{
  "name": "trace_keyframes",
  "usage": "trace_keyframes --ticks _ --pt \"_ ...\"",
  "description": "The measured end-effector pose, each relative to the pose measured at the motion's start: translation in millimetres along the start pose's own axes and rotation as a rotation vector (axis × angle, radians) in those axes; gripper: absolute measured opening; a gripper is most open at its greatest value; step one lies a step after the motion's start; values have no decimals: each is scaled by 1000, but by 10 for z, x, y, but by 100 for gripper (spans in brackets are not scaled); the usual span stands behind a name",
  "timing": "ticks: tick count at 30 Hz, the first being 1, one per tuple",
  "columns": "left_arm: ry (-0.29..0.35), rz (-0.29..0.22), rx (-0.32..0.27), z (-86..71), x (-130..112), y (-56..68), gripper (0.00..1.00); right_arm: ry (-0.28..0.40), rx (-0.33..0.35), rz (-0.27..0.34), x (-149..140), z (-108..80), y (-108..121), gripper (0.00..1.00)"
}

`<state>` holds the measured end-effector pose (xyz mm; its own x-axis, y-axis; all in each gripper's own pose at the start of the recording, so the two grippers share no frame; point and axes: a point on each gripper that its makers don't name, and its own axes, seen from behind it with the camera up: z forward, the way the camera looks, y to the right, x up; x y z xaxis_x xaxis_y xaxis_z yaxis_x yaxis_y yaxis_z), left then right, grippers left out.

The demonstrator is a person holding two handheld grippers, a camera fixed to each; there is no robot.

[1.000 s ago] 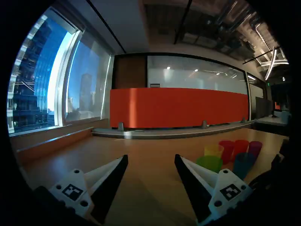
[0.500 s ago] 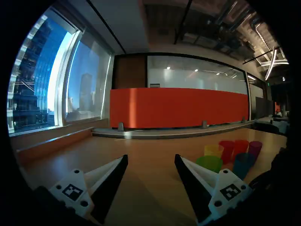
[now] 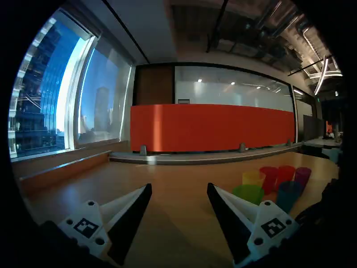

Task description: Pour water

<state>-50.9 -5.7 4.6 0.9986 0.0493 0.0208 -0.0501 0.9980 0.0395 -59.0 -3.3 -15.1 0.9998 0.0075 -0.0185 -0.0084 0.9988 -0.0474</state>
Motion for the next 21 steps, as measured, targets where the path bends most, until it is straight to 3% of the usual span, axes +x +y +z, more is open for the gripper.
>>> trace_keyframes --ticks 21 --pt "0 0 0 3 -1 -1 92 -22 -6 0 -50 18 -4 100"
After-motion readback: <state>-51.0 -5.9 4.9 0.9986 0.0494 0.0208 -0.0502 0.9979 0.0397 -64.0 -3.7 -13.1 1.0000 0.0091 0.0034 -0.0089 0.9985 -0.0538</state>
